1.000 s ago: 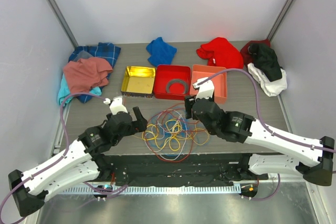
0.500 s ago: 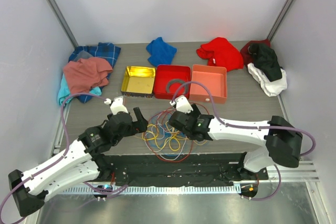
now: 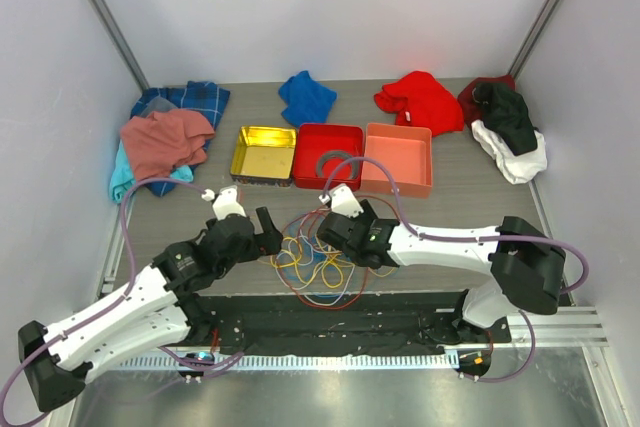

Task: Untangle the cables

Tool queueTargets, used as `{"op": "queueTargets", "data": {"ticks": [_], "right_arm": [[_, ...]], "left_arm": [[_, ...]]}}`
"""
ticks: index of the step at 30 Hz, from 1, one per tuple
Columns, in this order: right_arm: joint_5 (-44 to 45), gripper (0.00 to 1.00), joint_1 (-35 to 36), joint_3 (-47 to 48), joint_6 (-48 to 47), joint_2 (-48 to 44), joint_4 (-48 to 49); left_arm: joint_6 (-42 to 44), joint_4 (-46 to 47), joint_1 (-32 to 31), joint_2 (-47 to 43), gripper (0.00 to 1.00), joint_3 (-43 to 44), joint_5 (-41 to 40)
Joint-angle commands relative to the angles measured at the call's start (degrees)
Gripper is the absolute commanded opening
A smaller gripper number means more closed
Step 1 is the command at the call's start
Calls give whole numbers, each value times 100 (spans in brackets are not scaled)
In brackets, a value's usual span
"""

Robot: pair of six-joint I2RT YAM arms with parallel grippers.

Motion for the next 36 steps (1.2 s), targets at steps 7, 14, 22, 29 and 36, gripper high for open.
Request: {"op": "queueTargets", "data": {"ticks": [7, 14, 22, 29, 36], "right_arm": [[-283, 48, -516, -327, 85, 253, 799], [86, 18, -648, -451, 24, -124, 1046], [174, 1, -648, -425, 24, -792, 827], [174, 1, -657, -486, 235, -1530, 826], [-422, 45, -710, -522, 349, -1980, 835]], "left_arm": [[-10, 327, 9, 192, 100, 4, 65], [8, 318, 9, 192, 100, 21, 30], [-10, 388, 9, 245, 100, 13, 83], [8, 441, 9, 253, 100, 21, 100], [340, 1160, 10, 639, 100, 118, 284]]}}
